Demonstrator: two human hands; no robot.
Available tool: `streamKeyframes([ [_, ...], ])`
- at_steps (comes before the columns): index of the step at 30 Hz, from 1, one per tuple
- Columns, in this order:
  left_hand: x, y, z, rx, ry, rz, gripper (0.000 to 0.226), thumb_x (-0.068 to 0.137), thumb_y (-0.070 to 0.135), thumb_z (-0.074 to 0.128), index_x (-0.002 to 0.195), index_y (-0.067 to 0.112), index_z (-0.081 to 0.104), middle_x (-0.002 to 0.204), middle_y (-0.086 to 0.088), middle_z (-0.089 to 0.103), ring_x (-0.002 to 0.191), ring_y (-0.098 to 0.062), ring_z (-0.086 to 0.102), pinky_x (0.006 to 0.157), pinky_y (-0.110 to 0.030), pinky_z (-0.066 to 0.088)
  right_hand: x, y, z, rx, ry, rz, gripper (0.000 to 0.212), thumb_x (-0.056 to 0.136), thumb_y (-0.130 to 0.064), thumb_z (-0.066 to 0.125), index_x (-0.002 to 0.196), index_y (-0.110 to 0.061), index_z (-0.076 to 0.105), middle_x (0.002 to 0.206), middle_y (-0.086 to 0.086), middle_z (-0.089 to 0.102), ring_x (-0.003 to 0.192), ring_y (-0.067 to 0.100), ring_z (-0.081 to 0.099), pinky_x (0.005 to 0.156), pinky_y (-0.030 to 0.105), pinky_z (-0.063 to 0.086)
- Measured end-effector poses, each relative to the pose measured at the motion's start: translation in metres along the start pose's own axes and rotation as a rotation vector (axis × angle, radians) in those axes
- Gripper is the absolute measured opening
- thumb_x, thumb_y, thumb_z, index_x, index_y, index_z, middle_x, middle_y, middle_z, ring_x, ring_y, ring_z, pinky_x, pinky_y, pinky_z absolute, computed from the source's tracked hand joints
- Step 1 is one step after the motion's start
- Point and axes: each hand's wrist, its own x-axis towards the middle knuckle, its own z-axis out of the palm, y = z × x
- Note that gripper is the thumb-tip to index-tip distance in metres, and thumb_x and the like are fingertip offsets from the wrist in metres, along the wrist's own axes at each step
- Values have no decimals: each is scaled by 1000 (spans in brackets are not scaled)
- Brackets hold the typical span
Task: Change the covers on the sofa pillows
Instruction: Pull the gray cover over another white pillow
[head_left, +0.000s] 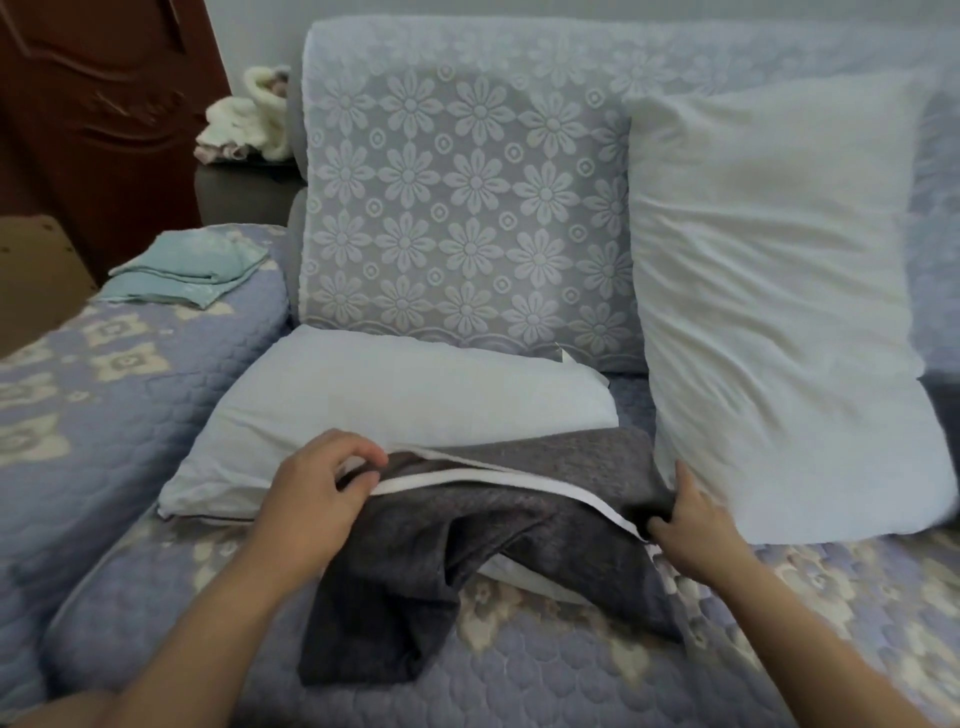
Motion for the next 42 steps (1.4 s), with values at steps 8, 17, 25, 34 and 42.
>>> streamKeyframes([
  [8, 27, 22, -60, 393, -866, -98, 8, 91, 43, 67, 89, 37, 63, 94, 12, 67, 86, -1, 61, 80, -21, 46, -24, -50, -82, 689, 236, 194, 11, 89, -8, 46, 87, -9, 57, 82, 18, 67, 68, 33, 66, 65, 44, 60],
  [17, 124, 98, -187, 277, -473, -146, 20, 101, 33, 59, 92, 19, 70, 90, 0, 71, 88, -18, 66, 78, -32, 49, -13, -297, -317, 1154, 329, -260, 17, 100, -16, 43, 87, -17, 54, 83, 11, 56, 67, 24, 57, 53, 32, 54],
  [25, 188, 60, -274, 496, 304, -241, 14, 87, 12, 63, 94, 22, 69, 99, -9, 69, 92, -36, 65, 76, -37, 53, -20, -346, -366, -34, 872, -397, 38, 88, -13, 47, 125, -11, 57, 128, 23, 44, 124, 48, 40, 99, 49, 44],
  [34, 199, 35, -297, 866, -592, -453, 40, 94, 0, 45, 112, 23, 73, 100, 0, 75, 89, -20, 72, 76, -33, 59, -20, -293, -293, -678, 272, -263, 37, 101, -10, 40, 133, 1, 57, 129, 10, 62, 121, 28, 58, 93, 23, 43],
  [42, 214, 7, -271, 811, -149, -579, 21, 96, 13, 51, 103, 3, 68, 106, -11, 65, 89, -28, 64, 61, -29, 58, -26, -302, -289, -501, 155, -260, 40, 104, -8, 38, 141, 3, 46, 148, 18, 47, 133, 30, 50, 100, 26, 40],
])
